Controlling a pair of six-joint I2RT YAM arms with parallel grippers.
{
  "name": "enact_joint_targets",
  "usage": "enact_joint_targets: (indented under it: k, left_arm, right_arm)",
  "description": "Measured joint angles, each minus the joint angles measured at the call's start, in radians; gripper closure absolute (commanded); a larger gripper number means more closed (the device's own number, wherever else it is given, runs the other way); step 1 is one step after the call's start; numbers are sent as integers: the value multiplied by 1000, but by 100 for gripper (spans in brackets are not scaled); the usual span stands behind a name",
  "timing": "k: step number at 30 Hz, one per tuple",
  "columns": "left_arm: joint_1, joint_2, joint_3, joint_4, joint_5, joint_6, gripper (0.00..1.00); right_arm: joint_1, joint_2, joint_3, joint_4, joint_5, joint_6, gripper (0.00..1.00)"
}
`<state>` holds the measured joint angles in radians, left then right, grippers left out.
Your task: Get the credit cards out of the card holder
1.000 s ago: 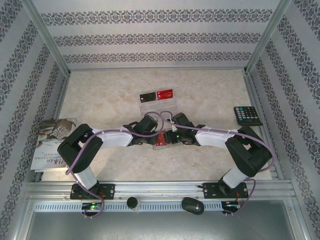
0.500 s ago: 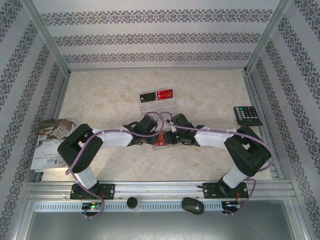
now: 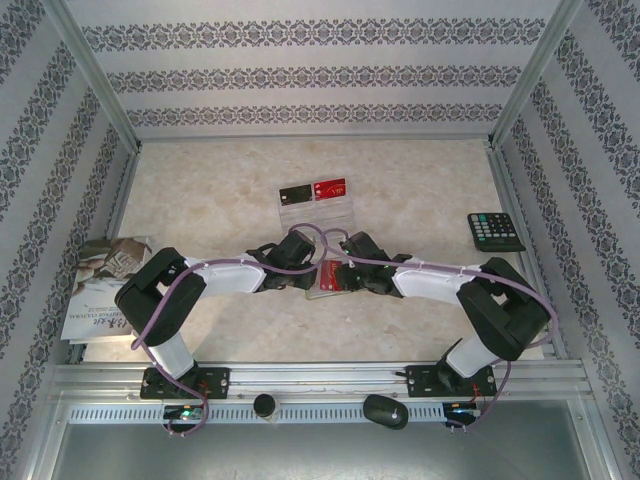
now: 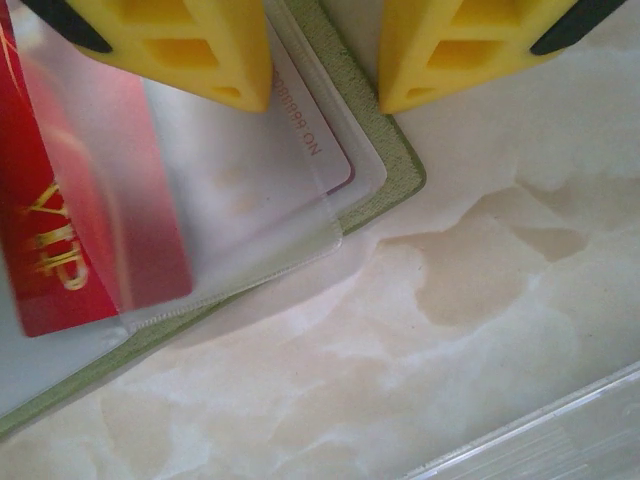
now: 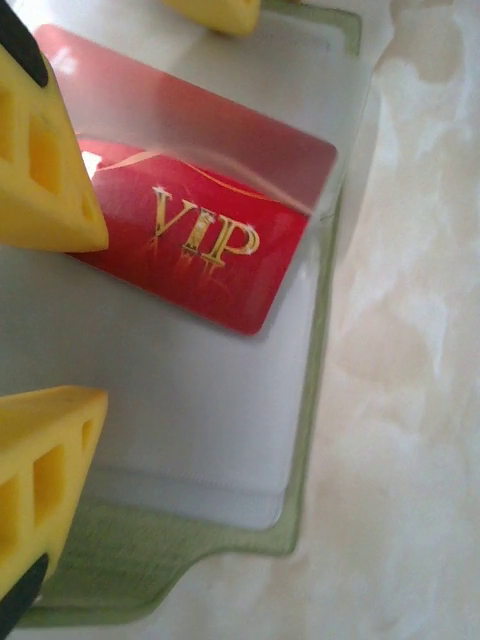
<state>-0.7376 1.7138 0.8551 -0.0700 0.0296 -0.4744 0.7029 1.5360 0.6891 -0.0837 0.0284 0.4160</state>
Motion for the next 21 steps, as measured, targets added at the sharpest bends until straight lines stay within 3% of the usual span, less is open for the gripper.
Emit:
enact_joint_targets:
  k: [6, 10, 15, 21]
  left_arm:
    - [0, 0, 0, 0, 0, 0, 67]
    - [0, -1, 0, 0, 1, 0, 67]
    - [0, -1, 0, 1, 3, 0, 67]
    - [0, -1, 0, 1, 3, 0, 67]
  right_arm:
    - [0, -141, -19, -45, 6, -8, 57]
    - [-21, -210, -8, -35, -75, -1, 60]
    - [-105, -128, -2, 47, -259, 72, 65]
    - [-126, -40, -19, 98, -360, 122, 67]
